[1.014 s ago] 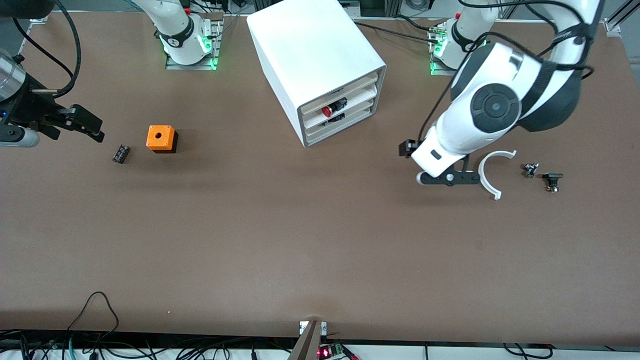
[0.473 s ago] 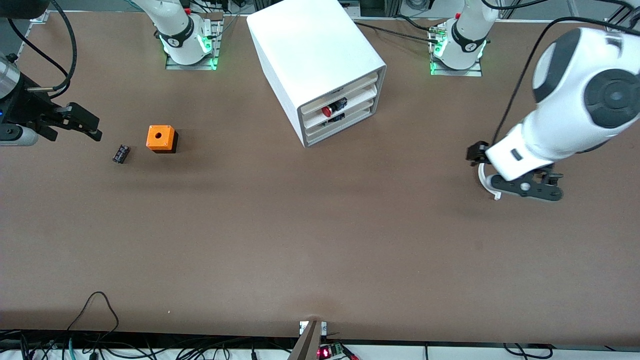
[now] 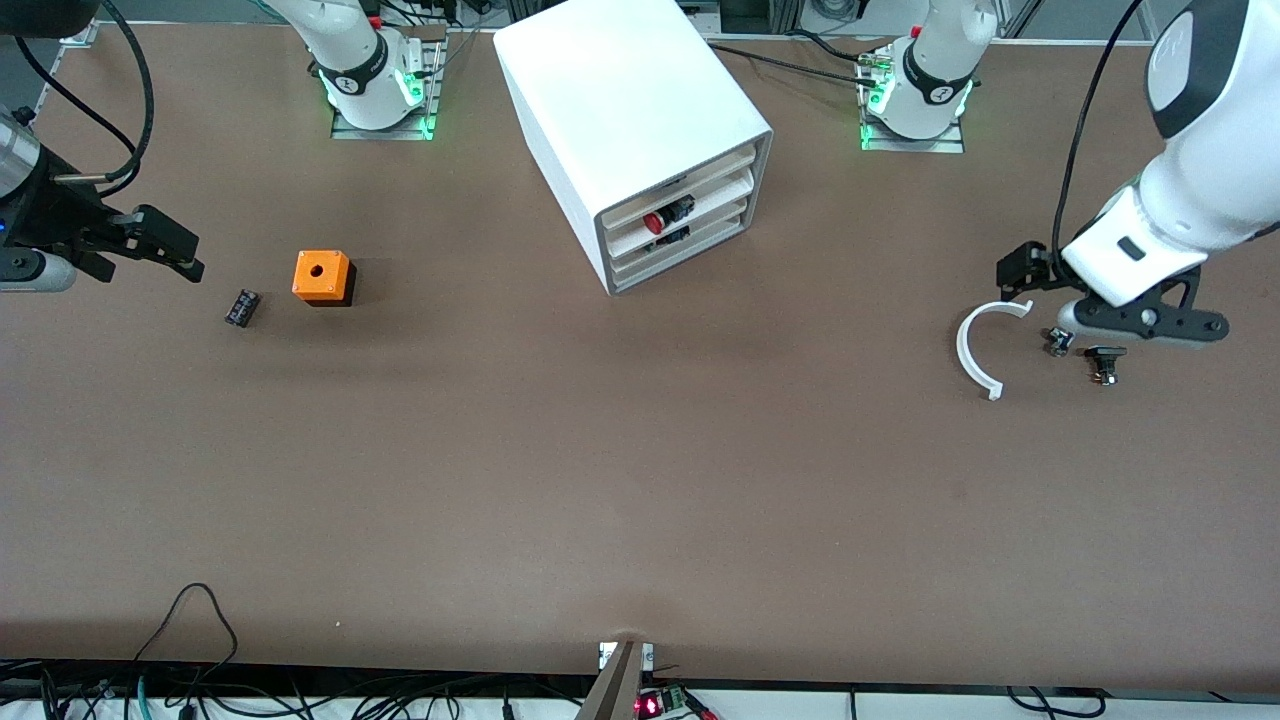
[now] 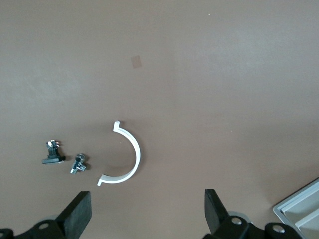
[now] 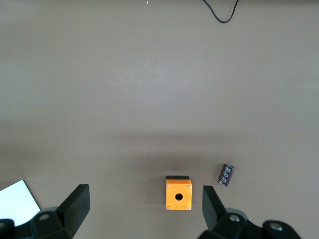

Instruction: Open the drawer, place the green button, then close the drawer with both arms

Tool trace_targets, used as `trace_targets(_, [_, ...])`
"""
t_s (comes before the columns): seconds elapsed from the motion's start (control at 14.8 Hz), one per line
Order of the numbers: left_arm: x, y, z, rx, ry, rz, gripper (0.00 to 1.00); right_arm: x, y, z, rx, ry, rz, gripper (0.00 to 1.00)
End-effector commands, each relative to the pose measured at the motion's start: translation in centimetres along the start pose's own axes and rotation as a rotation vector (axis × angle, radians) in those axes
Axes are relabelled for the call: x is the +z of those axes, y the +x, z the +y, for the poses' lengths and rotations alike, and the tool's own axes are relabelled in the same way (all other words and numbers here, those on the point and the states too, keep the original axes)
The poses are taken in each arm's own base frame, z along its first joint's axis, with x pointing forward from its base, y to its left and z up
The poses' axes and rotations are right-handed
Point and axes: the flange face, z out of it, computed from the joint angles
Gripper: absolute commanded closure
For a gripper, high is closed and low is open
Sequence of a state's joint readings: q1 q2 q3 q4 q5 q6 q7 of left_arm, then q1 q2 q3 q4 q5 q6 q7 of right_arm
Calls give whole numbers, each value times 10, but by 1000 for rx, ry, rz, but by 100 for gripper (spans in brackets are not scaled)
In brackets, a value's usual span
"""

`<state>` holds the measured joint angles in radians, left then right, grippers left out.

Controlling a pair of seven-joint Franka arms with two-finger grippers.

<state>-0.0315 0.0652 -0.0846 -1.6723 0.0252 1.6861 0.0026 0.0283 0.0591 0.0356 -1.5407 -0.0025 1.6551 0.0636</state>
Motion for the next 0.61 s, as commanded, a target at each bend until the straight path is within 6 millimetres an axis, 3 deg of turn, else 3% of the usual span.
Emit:
trace_targets(0.0, [2,-22,-5,17,-61,33,0,-6,0,2,-13,10,1,0])
trace_targets(0.2, [-6,-24,-15,24,-49,58,0,-6,0,1,-14,10,1,0])
trace_targets(0.54, [-8,-30,-9,29,-45,5,0,-7,0,2,-11,8,3,0])
